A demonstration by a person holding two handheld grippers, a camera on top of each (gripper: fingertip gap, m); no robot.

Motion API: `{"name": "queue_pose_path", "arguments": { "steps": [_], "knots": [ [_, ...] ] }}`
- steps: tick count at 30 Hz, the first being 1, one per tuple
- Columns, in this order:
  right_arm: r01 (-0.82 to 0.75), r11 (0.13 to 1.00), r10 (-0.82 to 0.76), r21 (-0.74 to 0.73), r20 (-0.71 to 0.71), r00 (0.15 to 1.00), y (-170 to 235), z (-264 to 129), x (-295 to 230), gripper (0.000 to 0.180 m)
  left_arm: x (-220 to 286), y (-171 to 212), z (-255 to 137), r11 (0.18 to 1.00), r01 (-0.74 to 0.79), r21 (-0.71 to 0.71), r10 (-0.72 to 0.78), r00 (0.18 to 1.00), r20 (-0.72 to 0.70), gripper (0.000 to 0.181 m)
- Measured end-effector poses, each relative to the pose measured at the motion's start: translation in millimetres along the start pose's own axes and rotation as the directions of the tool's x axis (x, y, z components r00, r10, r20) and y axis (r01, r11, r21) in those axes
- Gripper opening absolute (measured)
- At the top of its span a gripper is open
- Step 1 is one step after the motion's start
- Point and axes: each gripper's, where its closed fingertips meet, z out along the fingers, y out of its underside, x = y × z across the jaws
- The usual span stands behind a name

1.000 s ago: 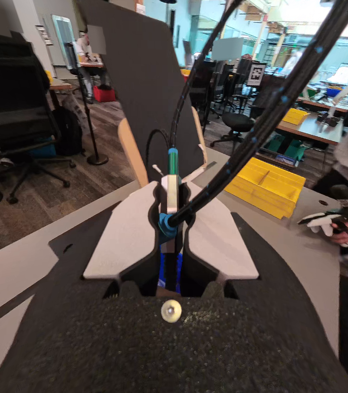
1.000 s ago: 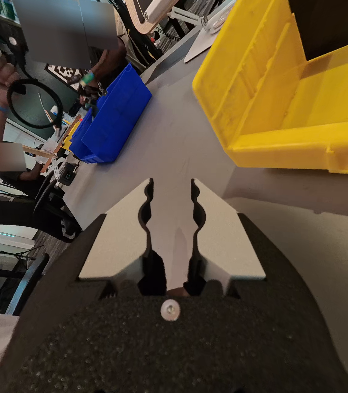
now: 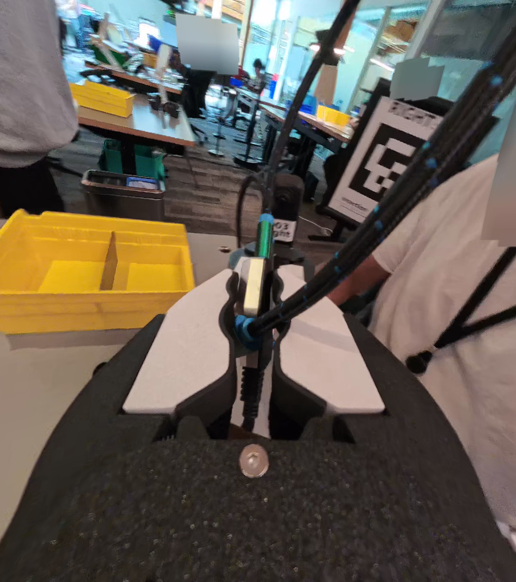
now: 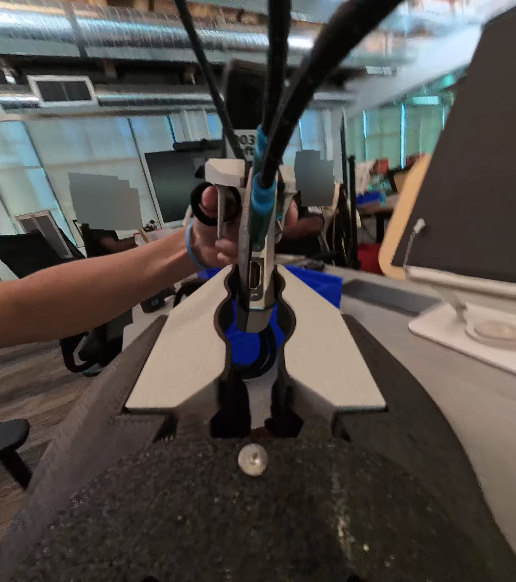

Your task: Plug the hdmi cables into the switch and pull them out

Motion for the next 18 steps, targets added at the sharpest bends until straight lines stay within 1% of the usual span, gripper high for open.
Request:
{"name": "queue_pose_path", "arguments": {
  "steps": [2,3,4,6,8,10,12,14,15,17,18],
  "knots": [
    [-0.057,0.998,0.052,-0.041,-0.108,0.993,10.6,-6.9,24.1,0.019,-29.4,10.2,-1.7,0.999,0.040,0.025,-0.044,0.988,0.151,0.023],
    [-0.073,0.997,0.065,-0.038,-0.177,0.982,14.1,-11.3,37.4,0.019,-39.7,12.4,-5.7,0.998,0.042,0.053,-0.053,0.974,0.221,0.031],
    [-0.100,0.994,0.088,-0.040,-0.233,0.969,18.4,-15.5,49.0,0.019,-47.8,13.8,-12.2,0.996,0.034,0.083,-0.057,0.954,0.295,0.042],
    [-0.188,0.982,0.168,-0.035,-0.304,0.938,27.4,-22.2,66.9,0.019,-62.7,25.0,-29.8,0.997,-0.006,0.081,-0.035,0.867,0.497,0.047],
    [-0.304,0.953,0.285,-0.008,-0.326,0.902,33.7,-26.1,77.7,0.018,-62.0,48.2,-37.4,0.998,-0.063,-0.018,0.059,0.763,0.644,0.049],
    [-0.422,0.907,0.400,0.011,-0.340,0.851,43.3,-26.6,84.9,0.019,-56.3,75.1,-34.1,0.982,-0.104,-0.157,0.187,0.640,0.745,0.049],
    [-0.493,0.870,0.470,0.020,-0.337,0.816,52.4,-23.2,84.8,0.019,-53.8,97.6,-28.3,0.942,-0.131,-0.310,0.334,0.487,0.807,0.047],
    [-0.560,0.828,0.538,0.011,-0.295,0.790,60.6,-15.0,74.4,0.018,-55.1,112.2,-24.2,0.873,-0.137,-0.468,0.485,0.344,0.804,0.047],
    [-0.583,0.813,0.559,-0.003,-0.280,0.781,65.0,-10.8,67.6,0.019,-56.5,116.3,-22.6,0.845,-0.135,-0.518,0.534,0.293,0.793,0.047],
    [-0.600,0.799,0.571,-0.030,-0.273,0.774,72.1,-4.0,55.5,0.019,-61.1,127.1,-19.5,0.809,-0.110,-0.578,0.585,0.250,0.771,0.050],
    [-0.597,0.801,0.566,-0.041,-0.273,0.778,74.1,-2.0,50.3,0.019,-64.5,132.5,-20.6,0.800,-0.087,-0.594,0.597,0.229,0.769,0.049]
  ]
}}
